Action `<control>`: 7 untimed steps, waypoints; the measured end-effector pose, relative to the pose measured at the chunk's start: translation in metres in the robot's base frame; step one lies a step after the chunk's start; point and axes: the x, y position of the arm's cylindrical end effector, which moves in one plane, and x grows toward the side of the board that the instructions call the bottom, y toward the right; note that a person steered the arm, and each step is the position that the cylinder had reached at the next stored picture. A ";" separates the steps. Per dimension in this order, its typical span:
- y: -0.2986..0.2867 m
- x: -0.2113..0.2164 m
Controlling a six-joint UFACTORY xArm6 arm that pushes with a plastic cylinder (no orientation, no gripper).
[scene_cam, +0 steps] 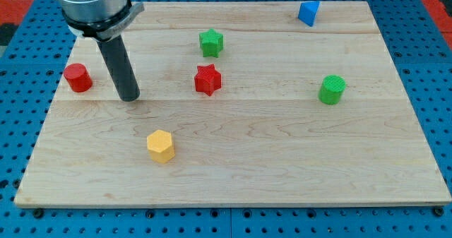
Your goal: Push the green star towards the bottom right side of the board
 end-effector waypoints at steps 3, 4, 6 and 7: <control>0.027 -0.125; 0.028 -0.125; 0.078 -0.172; 0.113 -0.160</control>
